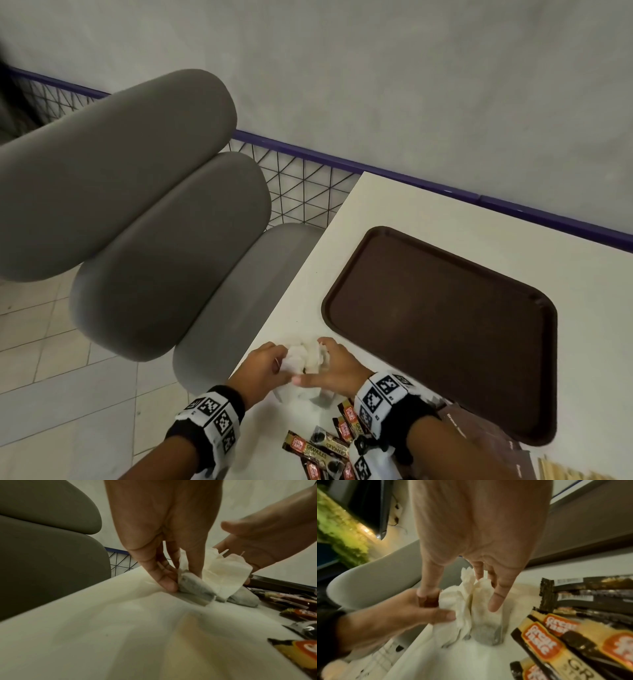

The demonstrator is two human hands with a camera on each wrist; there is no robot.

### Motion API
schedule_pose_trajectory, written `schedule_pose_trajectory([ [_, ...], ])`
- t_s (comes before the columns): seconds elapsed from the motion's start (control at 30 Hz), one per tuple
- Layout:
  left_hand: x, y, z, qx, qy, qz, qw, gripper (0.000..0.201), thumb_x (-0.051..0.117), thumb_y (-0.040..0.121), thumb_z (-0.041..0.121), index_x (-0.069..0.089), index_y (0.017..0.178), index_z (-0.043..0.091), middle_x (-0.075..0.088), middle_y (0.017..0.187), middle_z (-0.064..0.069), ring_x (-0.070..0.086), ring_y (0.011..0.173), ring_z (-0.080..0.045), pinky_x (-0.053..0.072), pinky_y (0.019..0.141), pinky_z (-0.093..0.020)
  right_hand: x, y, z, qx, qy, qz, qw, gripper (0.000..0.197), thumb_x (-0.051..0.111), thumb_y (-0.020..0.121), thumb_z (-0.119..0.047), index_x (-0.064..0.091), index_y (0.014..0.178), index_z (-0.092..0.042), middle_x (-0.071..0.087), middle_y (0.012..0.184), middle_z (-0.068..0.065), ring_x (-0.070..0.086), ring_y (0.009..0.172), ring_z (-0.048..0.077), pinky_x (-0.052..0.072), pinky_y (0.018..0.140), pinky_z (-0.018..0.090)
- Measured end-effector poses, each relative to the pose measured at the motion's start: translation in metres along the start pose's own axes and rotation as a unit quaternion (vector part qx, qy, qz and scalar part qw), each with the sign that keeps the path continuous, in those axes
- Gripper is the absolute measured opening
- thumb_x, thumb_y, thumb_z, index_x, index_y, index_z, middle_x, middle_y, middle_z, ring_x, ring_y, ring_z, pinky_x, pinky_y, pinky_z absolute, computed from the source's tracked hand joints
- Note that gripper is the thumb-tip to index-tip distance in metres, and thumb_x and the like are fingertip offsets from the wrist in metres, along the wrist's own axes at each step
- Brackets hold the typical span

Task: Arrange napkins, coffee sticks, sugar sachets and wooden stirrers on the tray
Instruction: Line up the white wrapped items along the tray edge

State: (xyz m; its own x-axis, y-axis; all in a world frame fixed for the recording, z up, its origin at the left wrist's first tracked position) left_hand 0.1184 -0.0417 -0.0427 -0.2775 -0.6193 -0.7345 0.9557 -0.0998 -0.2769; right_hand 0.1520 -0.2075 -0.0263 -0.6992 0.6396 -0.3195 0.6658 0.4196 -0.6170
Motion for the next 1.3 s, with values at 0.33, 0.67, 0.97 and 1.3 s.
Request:
schedule_pose_trajectory([
  [0.33, 0.004, -0.002, -0.002, -0.001, -0.102, 0.020, 0.995, 0.042, 0.071, 0.080, 0.023, 0.049, 0.115, 0.030, 0.048, 0.112, 0.008, 0.050, 0.094, -0.003, 0.043, 0.075, -0.005, -0.009, -0.015, -0.009, -0.100, -0.096, 0.113, 0.984, 0.034, 0.058, 0.079, -0.009, 0.055, 0.111, -0.017, 0.061, 0.105, 0.004, 0.057, 0.101, 0.024, 0.046, 0.088, 0.029],
  [0.67, -0.027, 0.003, 0.029, 0.040, -0.069, -0.003, 0.997, 0.074, 0.056, 0.074, 0.067, 0.037, 0.137, 0.034, 0.035, 0.132, 0.018, 0.034, 0.123, -0.004, 0.030, 0.108, -0.027, -0.065, -0.035, -0.025, -0.151, -0.032, 0.053, 0.987, 0.028, 0.064, 0.080, -0.002, 0.053, 0.099, -0.020, 0.054, 0.084, -0.008, 0.054, 0.079, 0.008, 0.048, 0.063, 0.015],
  [0.97, -0.033, 0.024, 0.108, 0.016, -0.436, -0.137, 0.889, 0.078, 0.064, 0.070, 0.063, 0.042, 0.136, 0.028, 0.056, 0.129, 0.004, 0.054, 0.121, -0.015, 0.042, 0.104, -0.037, -0.085, -0.041, -0.066, -0.183, -0.006, -0.044, 0.982, 0.031, 0.065, 0.077, 0.007, 0.057, 0.106, -0.001, 0.059, 0.102, 0.011, 0.058, 0.099, 0.025, 0.046, 0.093, 0.043],
  [1.3, -0.024, 0.029, 0.108, -0.058, -0.521, -0.204, 0.826, 0.053, 0.061, 0.071, 0.006, 0.049, 0.122, 0.006, 0.064, 0.110, -0.013, 0.064, 0.101, -0.025, 0.053, 0.087, -0.032, -0.096, -0.037, -0.048, -0.187, 0.114, 0.077, 0.973, 0.045, 0.069, 0.075, 0.004, 0.050, 0.109, -0.020, 0.052, 0.097, 0.001, 0.057, 0.076, 0.009, 0.052, 0.071, 0.025],
])
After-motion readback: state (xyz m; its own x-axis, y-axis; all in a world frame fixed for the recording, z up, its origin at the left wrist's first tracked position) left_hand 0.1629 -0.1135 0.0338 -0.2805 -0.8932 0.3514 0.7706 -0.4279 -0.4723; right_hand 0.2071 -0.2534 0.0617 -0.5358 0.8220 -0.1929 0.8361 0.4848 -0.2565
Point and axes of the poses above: each hand's wrist, its own y-axis towards the middle knuckle, its own x-axis out of the palm, z = x × y, the point moved 3 cm from there along y, towards the middle knuckle
